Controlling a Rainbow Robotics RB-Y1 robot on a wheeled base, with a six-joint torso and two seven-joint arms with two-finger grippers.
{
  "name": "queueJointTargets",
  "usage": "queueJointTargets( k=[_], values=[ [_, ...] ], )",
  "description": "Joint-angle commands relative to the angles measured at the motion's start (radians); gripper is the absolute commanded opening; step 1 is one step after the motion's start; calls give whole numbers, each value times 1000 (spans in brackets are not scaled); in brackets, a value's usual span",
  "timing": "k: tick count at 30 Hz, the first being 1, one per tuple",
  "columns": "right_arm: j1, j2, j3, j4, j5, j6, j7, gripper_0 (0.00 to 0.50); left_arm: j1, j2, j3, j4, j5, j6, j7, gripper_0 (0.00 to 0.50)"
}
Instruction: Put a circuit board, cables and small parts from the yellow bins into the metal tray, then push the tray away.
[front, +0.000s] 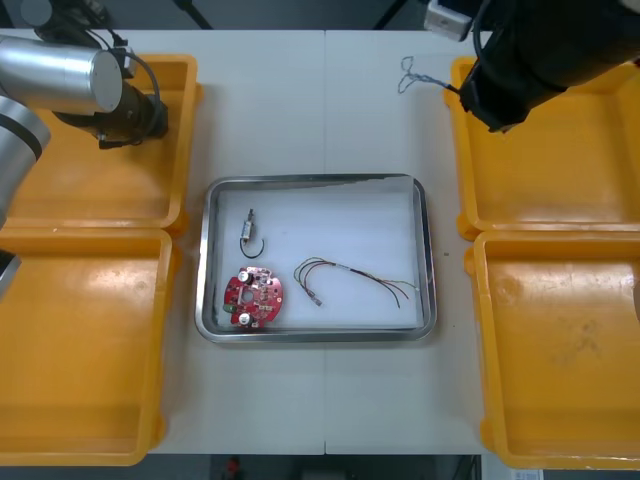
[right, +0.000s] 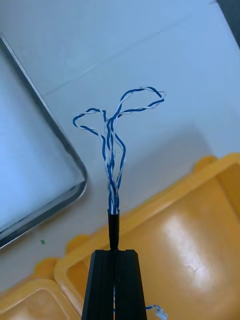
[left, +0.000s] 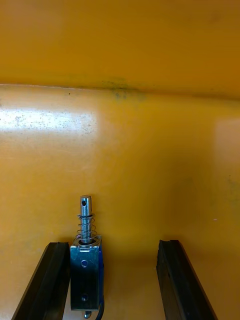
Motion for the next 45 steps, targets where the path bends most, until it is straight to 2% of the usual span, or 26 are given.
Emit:
queueJointTargets(
  k=[1, 2, 3, 9, 14, 23, 30, 37, 45],
  values=[
    [1, -7, 122, -95, -23, 3, -43, 0, 34, 7, -6, -12, 11, -39, -72, 406],
    [1, 0, 130, -98, -23, 3, -43, 0, 35, 8, -6, -12, 11, -41, -74, 282],
    [1, 13, 159, -104, -25, 3, -37, 0, 37, 11, -6, -12, 11, -42, -77, 0],
    [3, 42, 292, -106, 9, 3, -14, 0, 35, 23, -5, -13, 23, -22, -77, 0],
    [3, 56, 416, -106, 78, -12, 16, 0, 34, 36, 9, -30, 39, -5, -77, 0],
    [1, 108, 515, -23, 141, -151, 138, 0, 35, 73, 104, -170, 17, 222, -72, 0],
    [1, 110, 608, 66, 164, -245, 152, 0, 35, 92, 166, -272, 3, 369, -69, 0],
    [1, 112, 622, 167, 173, -282, 172, 0, 37, 103, 206, -384, -9, 524, -55, 0],
    [1, 112, 662, 274, 175, -388, 183, 0, 67, 120, 227, -545, -30, 682, -15, 0]
  ],
)
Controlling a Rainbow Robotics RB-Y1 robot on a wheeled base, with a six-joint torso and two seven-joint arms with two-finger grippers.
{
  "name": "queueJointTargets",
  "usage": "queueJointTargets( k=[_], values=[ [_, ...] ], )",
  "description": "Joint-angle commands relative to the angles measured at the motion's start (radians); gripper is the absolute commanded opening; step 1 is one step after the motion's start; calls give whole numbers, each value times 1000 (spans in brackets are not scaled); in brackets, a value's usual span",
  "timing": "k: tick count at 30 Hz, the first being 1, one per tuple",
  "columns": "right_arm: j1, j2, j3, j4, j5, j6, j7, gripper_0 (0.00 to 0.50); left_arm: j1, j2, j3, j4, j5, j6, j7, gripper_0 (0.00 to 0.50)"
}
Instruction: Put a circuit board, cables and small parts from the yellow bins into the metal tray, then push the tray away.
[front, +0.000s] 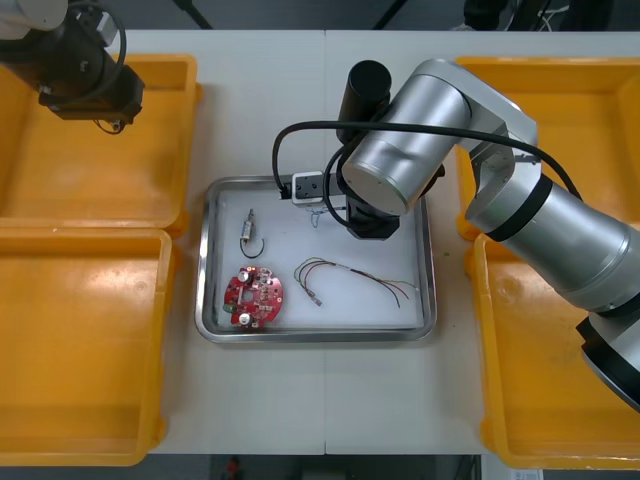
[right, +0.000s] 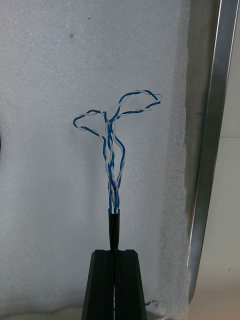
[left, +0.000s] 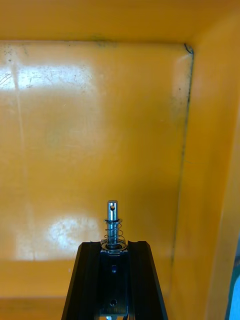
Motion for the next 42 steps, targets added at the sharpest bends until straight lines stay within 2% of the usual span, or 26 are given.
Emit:
queueJointTargets(
  k=[1, 9, 17, 18, 19, 20, 21, 22, 26, 32, 37, 42],
  values=[
    [0, 19, 42, 35, 10, -50, 33, 0, 32, 54, 44, -121, -18, 67, -12, 0],
    [0, 19, 50, 70, -54, -50, 33, 0, 54, 57, 60, -242, -7, 185, 28, 0],
    [0, 19, 54, 70, -83, -70, 35, 0, 84, 57, 61, -345, -4, 241, 65, 0],
    [0, 19, 54, 70, -82, -73, 35, 34, 89, 59, 61, -357, -3, 245, 69, 0],
    [2, 19, 54, 70, -79, -76, 37, 119, 92, 59, 61, -366, -3, 248, 74, 0],
    [0, 19, 54, 70, -76, -78, 37, 273, 97, 59, 61, -375, -3, 253, 77, 0],
    [0, 19, 54, 70, -71, -79, 37, 349, 100, 60, 61, -380, 0, 254, 78, 0],
    [2, 21, 54, 70, -62, -82, 38, 489, 103, 62, 61, -388, 2, 258, 83, 0],
    [0, 19, 54, 70, -59, -82, 38, 500, 109, 63, 60, -406, 14, 259, 98, 0],
    [2, 19, 22, 58, -99, -53, 30, 500, 109, 65, 61, -418, 29, 268, 121, 0],
    [2, 19, -49, 1, -122, 68, 3, 500, 109, 63, 60, -438, 29, 290, 137, 0],
    [20, 21, -138, -68, -161, 211, -117, 500, 109, 63, 60, -468, 43, 322, 150, 0]
  ],
)
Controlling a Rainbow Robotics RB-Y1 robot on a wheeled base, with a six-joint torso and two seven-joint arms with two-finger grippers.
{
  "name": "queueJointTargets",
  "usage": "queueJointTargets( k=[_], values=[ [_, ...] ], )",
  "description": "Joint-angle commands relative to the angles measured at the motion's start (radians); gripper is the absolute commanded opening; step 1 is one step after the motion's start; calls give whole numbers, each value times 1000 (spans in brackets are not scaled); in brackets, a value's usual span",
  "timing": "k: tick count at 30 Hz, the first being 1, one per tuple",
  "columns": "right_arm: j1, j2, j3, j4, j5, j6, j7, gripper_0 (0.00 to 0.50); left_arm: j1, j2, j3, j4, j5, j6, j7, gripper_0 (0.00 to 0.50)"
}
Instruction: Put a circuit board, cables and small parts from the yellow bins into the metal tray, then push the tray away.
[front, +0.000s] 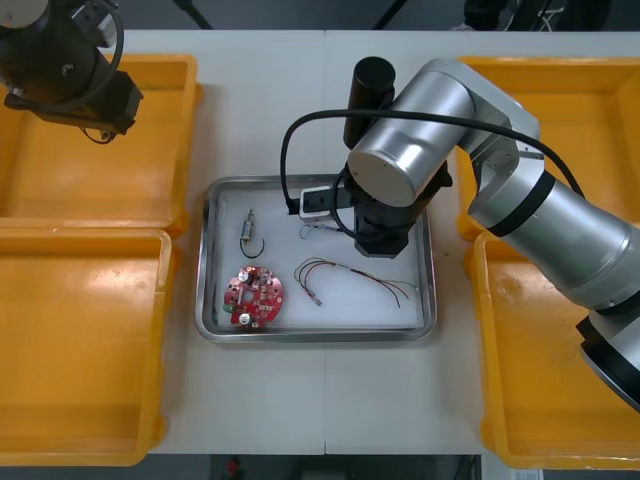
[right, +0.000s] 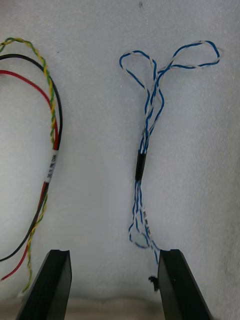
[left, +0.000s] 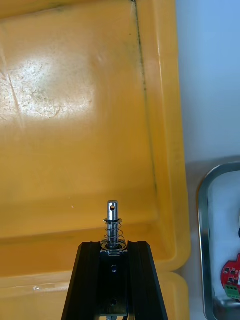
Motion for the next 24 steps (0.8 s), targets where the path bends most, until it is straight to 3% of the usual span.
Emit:
queueJointTargets(
  k=[1, 4, 16, 24],
  values=[
    [20, 18, -130, -108, -50, 129, -147, 500, 8, 44, 29, -66, 25, 40, 139, 0],
    [20, 18, -205, -158, -62, 223, -219, 500, 8, 44, 12, -95, 32, 46, 157, 0],
    [37, -5, -483, -285, -140, 223, -573, 500, 7, 44, -153, -241, 106, 46, 406, 0],
    [140, -88, -563, -434, -77, 223, -748, 500, -22, 22, -333, -264, 167, -4, 575, 0]
  ],
)
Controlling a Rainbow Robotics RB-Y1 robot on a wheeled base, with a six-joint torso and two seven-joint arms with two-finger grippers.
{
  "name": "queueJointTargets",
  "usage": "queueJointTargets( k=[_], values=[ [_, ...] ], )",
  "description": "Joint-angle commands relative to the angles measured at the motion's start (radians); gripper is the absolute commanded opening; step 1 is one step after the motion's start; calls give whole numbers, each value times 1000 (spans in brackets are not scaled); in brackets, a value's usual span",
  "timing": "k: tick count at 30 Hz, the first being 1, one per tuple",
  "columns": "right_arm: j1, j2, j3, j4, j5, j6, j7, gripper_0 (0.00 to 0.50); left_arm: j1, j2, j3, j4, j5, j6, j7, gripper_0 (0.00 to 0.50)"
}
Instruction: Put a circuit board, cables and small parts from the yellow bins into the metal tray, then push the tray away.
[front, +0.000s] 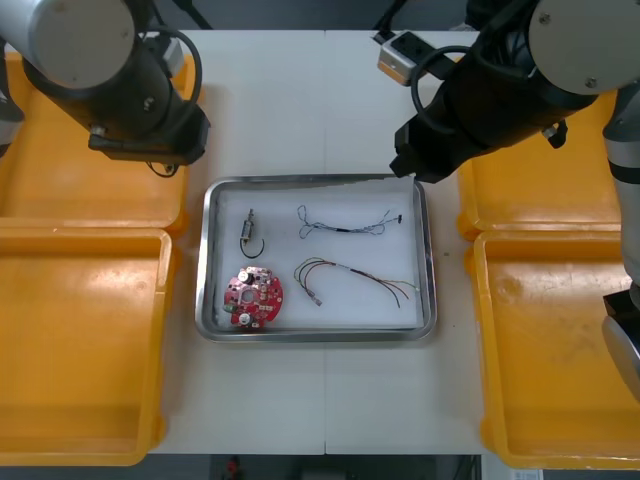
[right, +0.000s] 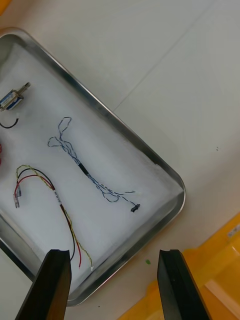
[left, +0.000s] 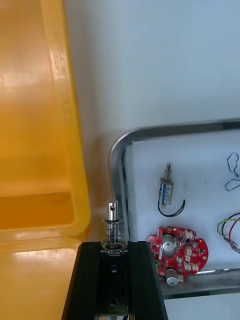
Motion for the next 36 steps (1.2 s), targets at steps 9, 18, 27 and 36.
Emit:
queueJointTargets(
  k=[9, 18, 27, 36],
  values=[
    [189, -159, -203, -157, 19, 3, -239, 500, -30, -41, -208, -5, 48, -155, 171, 0],
    [344, -191, -395, -200, 30, 3, -248, 500, -56, -85, -343, 96, 34, -303, 203, 0],
    [447, -237, -508, -204, 11, 3, -236, 500, -75, -107, -443, 179, 21, -419, 220, 0],
    [577, -265, -599, -281, -6, 3, -233, 500, -76, -110, -483, 225, 2, -481, 220, 0]
  ],
)
